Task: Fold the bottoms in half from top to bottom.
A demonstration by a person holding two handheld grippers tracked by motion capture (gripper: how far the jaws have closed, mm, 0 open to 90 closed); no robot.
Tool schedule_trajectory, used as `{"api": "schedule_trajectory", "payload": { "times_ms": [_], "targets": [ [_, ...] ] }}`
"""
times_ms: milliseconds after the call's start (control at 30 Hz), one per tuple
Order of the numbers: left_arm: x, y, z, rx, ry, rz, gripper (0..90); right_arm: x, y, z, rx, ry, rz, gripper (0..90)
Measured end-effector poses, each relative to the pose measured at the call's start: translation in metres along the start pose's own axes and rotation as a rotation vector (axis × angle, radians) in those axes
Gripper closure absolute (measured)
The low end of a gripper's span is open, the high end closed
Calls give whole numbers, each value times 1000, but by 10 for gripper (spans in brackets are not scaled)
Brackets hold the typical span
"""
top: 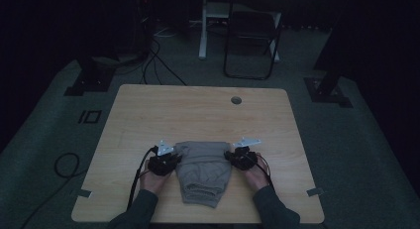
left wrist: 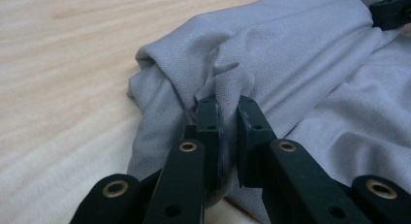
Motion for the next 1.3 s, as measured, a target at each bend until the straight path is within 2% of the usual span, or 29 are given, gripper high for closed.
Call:
{"api": "schedule_trajectory", "payload": {
  "times_ms": [267,367,433,467,667,733,767,833,867,900,1000,1067,1133,1233,1300],
  "targets": [
    [-14,-18,-18,17,6,-27,822,15,-11,-11,-3,17,55,873],
    [-18,-24,-25,13,5,-36,822,27,-18,-18,-1,-6,68,873],
    [-19,-26,-28,13,1,-39,822,27,-18,-18,-1,-6,68,873],
    [-24,-32,-35,9,5,-50,822,34,-23,-23,-5,-9,81,873],
    [-32,-46,-50,-5,17,-80,822,48,-32,-33,-24,-23,110,872],
    [-34,-48,-53,-7,20,-86,821,51,-34,-35,-28,-23,115,872],
    [-38,-53,-59,-13,35,-93,821,55,-37,-38,-41,-17,130,872],
    [-38,-53,-59,-13,35,-93,821,58,-39,-40,-47,-15,136,872],
    [-42,-58,-66,-20,49,-107,821,58,-39,-40,-47,-15,136,872],
    [-45,-61,-69,-20,53,-121,820,65,-43,-45,-58,-39,159,873],
    [-49,-67,-77,-35,76,-178,821,72,-50,-52,-46,-81,188,875],
    [-49,-67,-81,-39,97,-181,822,74,-53,-55,-44,-93,200,876],
    [-50,-63,-84,-33,106,-167,823,75,-51,-57,-47,-104,201,878],
    [-46,-47,-95,23,122,-125,825,72,-40,-61,-23,-78,199,879],
    [-41,-33,-105,66,112,-98,826,69,-28,-68,14,-63,198,880]
  ]
}}
Point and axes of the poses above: each handheld gripper's, and its own axes: y roughly backward along the jaws, z roughly out of its underside, x roughly to its right, the point moved 10 cm from there along -y, roughly forward along the jaws, and after that the axes turned 7 degrees about y, right-handed, at the moved point
